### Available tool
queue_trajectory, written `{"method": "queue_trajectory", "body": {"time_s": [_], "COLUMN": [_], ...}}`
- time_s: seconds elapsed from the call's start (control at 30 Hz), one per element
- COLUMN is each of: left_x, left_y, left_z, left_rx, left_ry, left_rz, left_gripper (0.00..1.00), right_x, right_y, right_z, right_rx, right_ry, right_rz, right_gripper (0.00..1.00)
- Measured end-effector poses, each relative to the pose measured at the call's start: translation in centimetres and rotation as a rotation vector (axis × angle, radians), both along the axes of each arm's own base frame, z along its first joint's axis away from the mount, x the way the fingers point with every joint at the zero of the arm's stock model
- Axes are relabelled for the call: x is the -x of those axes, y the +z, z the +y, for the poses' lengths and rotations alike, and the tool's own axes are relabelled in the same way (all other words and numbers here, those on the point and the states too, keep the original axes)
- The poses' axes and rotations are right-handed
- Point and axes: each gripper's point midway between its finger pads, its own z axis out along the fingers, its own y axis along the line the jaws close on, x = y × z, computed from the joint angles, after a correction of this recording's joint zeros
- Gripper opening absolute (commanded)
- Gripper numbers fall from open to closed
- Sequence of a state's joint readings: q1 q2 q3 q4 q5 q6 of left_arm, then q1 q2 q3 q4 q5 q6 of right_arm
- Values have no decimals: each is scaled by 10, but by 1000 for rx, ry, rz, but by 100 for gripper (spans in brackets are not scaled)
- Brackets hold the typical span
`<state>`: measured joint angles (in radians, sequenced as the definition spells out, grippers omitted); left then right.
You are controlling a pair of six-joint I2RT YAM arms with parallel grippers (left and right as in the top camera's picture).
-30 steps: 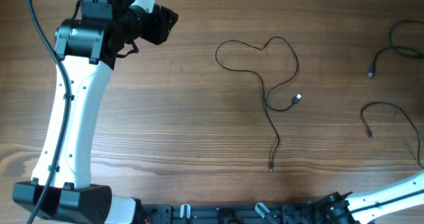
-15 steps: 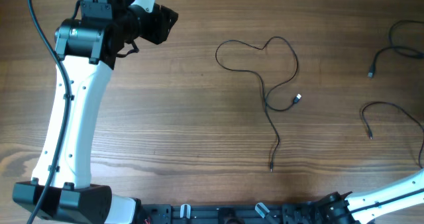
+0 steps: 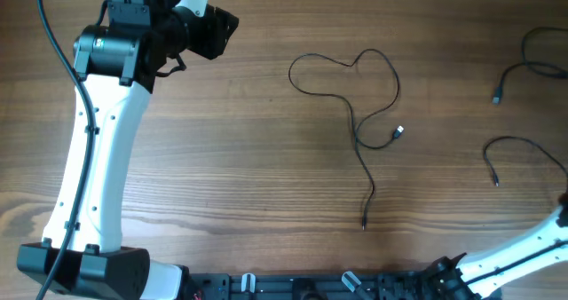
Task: Untangle cables
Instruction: 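Raise the right gripper and move it up toward the upper right, then move the right gripper left and grasp the center black cable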
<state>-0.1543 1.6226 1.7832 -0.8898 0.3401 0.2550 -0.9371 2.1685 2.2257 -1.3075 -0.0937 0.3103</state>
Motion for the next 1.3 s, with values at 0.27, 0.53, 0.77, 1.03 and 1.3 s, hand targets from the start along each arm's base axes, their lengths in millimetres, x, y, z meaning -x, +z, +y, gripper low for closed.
{"method": "queue_trajectory", "body": {"time_s": [0.27,0.53,0.77,1.03,1.3], "left_x": [0,0,-3,-8,-7], "left_y": [0,0,1,-1,-2], "left_z": [-1,0,6,31,33], "left_rx": [5,-1,-5,9,15], "left_ry": [-6,1,17,94,104], "left_rz": [-1,-2,-6,12,21], "left_gripper": [58,61,59,58,58], "right_x": [-91,-146,-163,-164,-155], "right_y": [5,2,2,6,8], "right_z": [112,252,353,449,501], "right_rx": [-3,-3,-7,-41,-32], "right_ry": [354,750,1034,1318,1550], "right_rz": [23,66,57,-12,-46], "right_gripper": [73,89,99,100,100]}}
